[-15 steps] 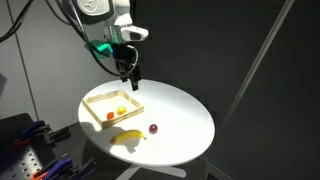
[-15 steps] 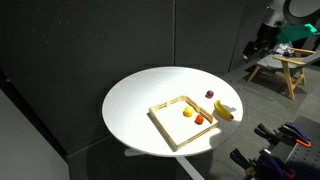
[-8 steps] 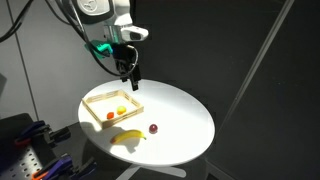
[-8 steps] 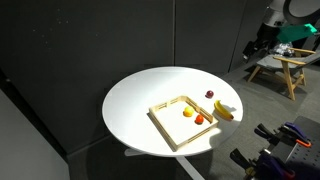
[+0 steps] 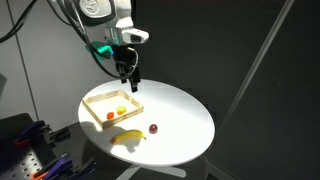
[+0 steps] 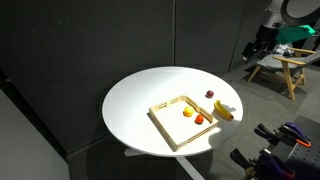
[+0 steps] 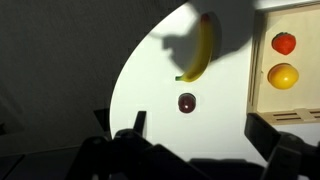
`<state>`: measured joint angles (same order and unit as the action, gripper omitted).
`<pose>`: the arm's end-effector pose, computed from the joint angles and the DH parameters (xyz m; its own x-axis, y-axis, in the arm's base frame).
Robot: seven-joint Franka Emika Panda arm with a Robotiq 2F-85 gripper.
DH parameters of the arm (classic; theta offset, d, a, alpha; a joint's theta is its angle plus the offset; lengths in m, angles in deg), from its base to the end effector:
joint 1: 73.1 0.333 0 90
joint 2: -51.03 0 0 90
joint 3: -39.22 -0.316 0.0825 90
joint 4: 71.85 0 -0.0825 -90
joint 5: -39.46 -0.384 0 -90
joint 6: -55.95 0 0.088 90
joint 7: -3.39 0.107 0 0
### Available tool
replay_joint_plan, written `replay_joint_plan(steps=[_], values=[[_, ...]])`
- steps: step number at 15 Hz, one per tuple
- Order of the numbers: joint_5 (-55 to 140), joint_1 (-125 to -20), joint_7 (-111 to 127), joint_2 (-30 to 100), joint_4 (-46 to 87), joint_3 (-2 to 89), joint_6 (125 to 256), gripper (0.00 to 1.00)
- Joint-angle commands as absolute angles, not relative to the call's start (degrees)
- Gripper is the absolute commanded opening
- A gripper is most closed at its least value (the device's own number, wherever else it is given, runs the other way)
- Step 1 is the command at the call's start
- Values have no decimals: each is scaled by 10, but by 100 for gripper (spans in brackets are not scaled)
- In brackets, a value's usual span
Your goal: Put the banana on the tray
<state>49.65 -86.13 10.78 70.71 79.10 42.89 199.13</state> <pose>0.4051 -0.1198 0.3802 0.9397 -0.2684 0.2120 -0.2914 -0.9528 0.0851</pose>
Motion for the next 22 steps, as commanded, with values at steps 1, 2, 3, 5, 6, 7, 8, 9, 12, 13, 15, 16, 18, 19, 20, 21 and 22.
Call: replay_joint_plan(steps=[1,2,3,5,6,7,8,9,12,13,15,16,18,19,20,21,22], values=[[468,-846,96,678,752,442,1952,100],[463,-845,97,669,742,443,1941,100],[457,-843,96,661,732,444,1931,100],[448,-839,93,647,713,447,1909,100],[445,-838,94,638,703,448,1901,100],[442,-836,93,629,693,449,1891,100],[440,-835,96,620,683,449,1881,100],[441,-835,100,608,672,449,1870,100],[449,-836,117,573,645,448,1840,100],[452,-835,120,560,636,449,1829,100],[452,-834,122,534,622,450,1817,100],[451,-833,122,523,616,451,1814,100],[444,-832,112,502,607,453,1819,100],[441,-831,109,494,606,454,1828,100],[438,-831,104,486,606,455,1839,100],[437,-831,101,479,606,455,1846,100],[436,-831,98,473,608,456,1858,100]])
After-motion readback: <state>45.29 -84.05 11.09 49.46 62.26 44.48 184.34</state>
